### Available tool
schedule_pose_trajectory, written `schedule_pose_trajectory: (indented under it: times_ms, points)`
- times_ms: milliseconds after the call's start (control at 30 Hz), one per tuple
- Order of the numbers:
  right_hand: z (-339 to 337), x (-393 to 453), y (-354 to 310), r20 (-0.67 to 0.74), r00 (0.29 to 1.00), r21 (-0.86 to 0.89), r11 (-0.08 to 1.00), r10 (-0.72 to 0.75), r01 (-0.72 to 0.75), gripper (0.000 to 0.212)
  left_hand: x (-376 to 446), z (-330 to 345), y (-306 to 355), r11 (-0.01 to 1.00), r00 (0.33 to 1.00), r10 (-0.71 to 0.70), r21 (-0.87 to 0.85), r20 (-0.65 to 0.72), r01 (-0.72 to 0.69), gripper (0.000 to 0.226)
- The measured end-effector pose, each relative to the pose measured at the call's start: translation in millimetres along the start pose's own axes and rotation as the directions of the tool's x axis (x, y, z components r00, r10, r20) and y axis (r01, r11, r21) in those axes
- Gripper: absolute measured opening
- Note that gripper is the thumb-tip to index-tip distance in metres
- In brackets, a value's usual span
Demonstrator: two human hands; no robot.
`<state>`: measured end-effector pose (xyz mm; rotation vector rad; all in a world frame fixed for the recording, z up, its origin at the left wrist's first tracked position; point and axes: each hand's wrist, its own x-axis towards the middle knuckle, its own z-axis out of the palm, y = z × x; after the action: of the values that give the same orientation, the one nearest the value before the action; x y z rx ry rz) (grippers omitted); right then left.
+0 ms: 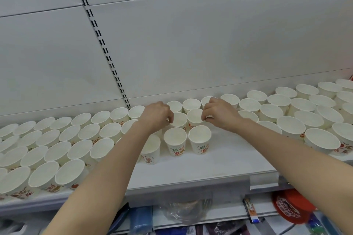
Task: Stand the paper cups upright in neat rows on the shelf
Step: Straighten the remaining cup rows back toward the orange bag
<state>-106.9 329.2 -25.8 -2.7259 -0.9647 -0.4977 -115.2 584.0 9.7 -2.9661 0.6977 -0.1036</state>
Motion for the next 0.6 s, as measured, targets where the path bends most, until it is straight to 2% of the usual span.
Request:
schedule_pose_trajectory:
  times_ms: [133,233,333,433,500,600]
  points:
    - [3.6,-1.0,-0.4,-0.012,1.0,0.013,1.0,-0.008,0.008,0.016,0.8,5.0,-4.2,1.0,1.0,-0.004,-0.017,-0.021,0.004,0.017]
    - [0.1,-6.1,4.0,-0.076,0.997,0.015,1.0,0.006,-0.005,0.016,5.5,1.3,-2.5,0.994,0.999,-0.009,-0.112,-0.053,0.003,0.016]
    - [-10.9,-14.7,19.5,-0.193,0.965,0.001,0.983,0.178,-0.181,0.013,20.7,-7.5,12.8,0.986,0.992,-0.013,-0.164,-0.127,-0.008,0.014]
    - [-17.3,-25.1,44.0,-0.238,0.914,-0.015,0.94,0.327,-0.34,0.011,48.1,-10.8,42.6,0.981,0.978,-0.015,-0.192,-0.21,-0.027,0.014]
    - [-19.7,-28.8,56.1,-0.219,0.883,-0.013,0.904,0.414,-0.427,0.008,68.3,-10.3,64.2,0.974,0.978,-0.013,-0.223,-0.21,-0.035,0.013]
    - [-21.8,-31.2,65.9,-0.185,0.849,0.01,0.865,0.495,-0.502,0.004,94.9,-4.0,87.8,0.975,0.99,0.007,-0.219,-0.139,-0.037,0.021]
